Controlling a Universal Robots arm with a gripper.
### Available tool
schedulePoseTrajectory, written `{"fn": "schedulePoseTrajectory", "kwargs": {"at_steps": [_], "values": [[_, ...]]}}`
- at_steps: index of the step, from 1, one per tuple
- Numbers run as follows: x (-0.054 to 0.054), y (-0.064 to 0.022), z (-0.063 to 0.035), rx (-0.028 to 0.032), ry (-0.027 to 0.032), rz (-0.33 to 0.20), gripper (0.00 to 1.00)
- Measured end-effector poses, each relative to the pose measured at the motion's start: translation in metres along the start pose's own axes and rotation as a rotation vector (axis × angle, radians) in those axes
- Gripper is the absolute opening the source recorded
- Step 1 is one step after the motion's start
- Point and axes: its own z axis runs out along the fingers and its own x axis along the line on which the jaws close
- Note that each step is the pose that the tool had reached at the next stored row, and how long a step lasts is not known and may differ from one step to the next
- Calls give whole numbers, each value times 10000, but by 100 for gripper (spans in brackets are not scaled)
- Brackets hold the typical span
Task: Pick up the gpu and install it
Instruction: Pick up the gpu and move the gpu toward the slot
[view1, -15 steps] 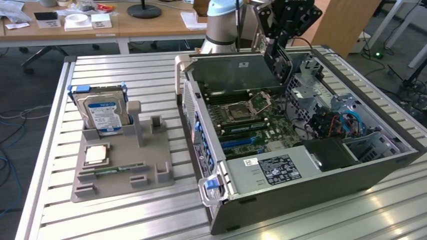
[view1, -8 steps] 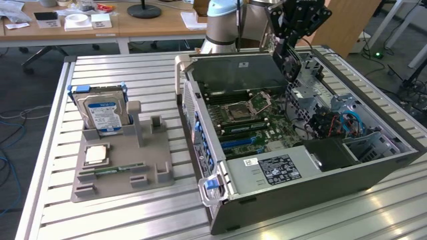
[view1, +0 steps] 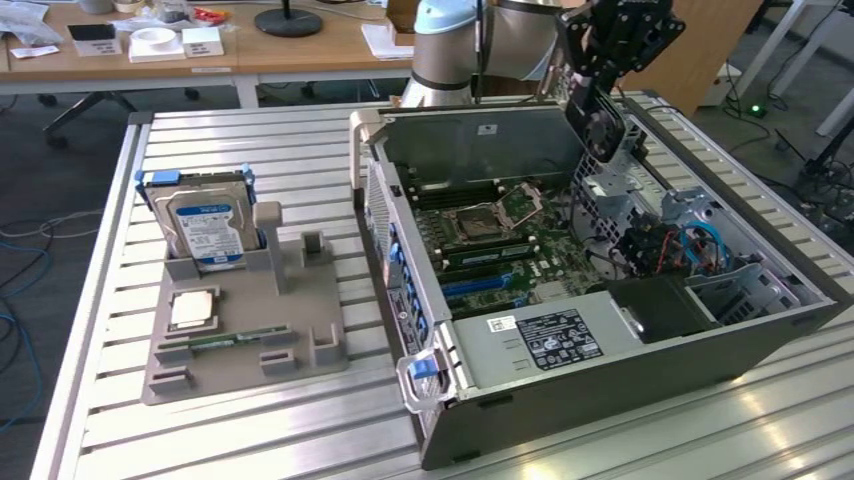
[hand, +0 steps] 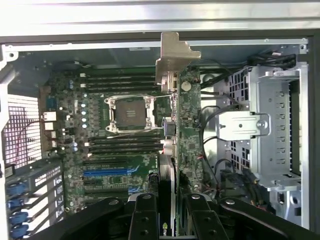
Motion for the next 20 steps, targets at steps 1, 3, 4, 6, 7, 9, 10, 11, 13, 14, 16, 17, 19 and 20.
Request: {"fn": "schedulePoseTrajectory", "kwargs": {"at_steps": [1,3,4,6,7,9,10,11,13,14,16,17,19,20], "values": [[-29,2,2,-2,-1,0,26],[-81,5,3,-1,-1,1,26],[-107,7,3,-1,0,0,26],[-142,9,5,-1,0,0,26],[-143,9,5,-1,0,0,26],[-143,9,4,-1,-1,1,26],[-143,9,4,-1,-1,1,26],[-143,9,4,-1,0,1,26],[-142,15,4,0,0,0,26],[-142,15,4,0,0,0,26],[-142,16,4,0,0,0,26],[-142,16,5,-1,0,1,26],[-142,16,5,-1,0,1,26],[-144,16,5,-1,-1,1,26]]}}
